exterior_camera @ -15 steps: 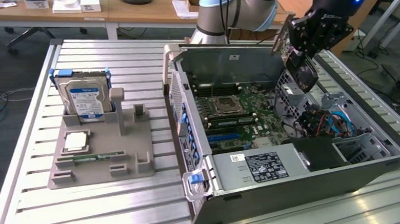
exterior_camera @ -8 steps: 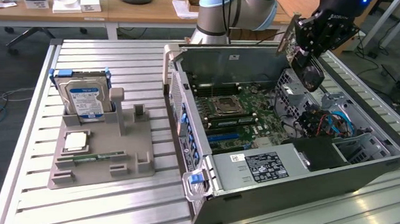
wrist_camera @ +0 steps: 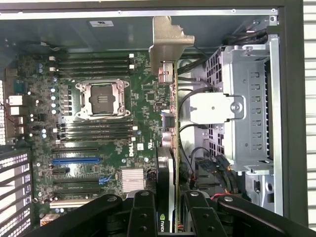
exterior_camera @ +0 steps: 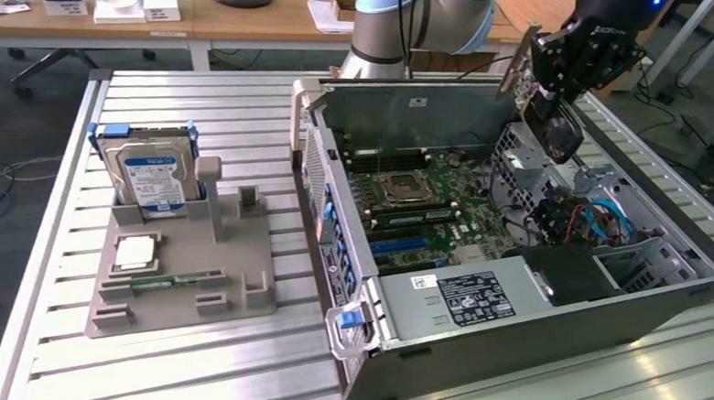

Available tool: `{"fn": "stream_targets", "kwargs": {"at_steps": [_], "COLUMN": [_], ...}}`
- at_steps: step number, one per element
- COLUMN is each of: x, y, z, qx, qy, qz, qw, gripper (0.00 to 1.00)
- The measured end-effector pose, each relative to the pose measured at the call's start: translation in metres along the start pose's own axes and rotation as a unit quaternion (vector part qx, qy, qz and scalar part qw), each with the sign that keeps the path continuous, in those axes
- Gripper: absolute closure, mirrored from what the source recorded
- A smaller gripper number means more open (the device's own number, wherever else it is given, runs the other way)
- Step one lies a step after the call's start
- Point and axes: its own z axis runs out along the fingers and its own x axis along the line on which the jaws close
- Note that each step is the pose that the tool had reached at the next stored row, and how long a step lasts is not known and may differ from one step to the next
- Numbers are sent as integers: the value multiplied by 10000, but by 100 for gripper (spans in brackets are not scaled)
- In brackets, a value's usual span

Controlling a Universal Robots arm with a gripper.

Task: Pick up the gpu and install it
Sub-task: 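Pick up the gpu and move the gpu toward the slot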

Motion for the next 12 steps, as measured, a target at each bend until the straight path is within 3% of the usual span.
{"fn": "stream_targets", "kwargs": {"at_steps": [6,12], "x": [-93,-95], "y": [7,2], "z": [3,70], "qx": [0,0], "qy": [0,0], "qz": [0,0], "qw": [10000,10000], "gripper": [73,73]}}
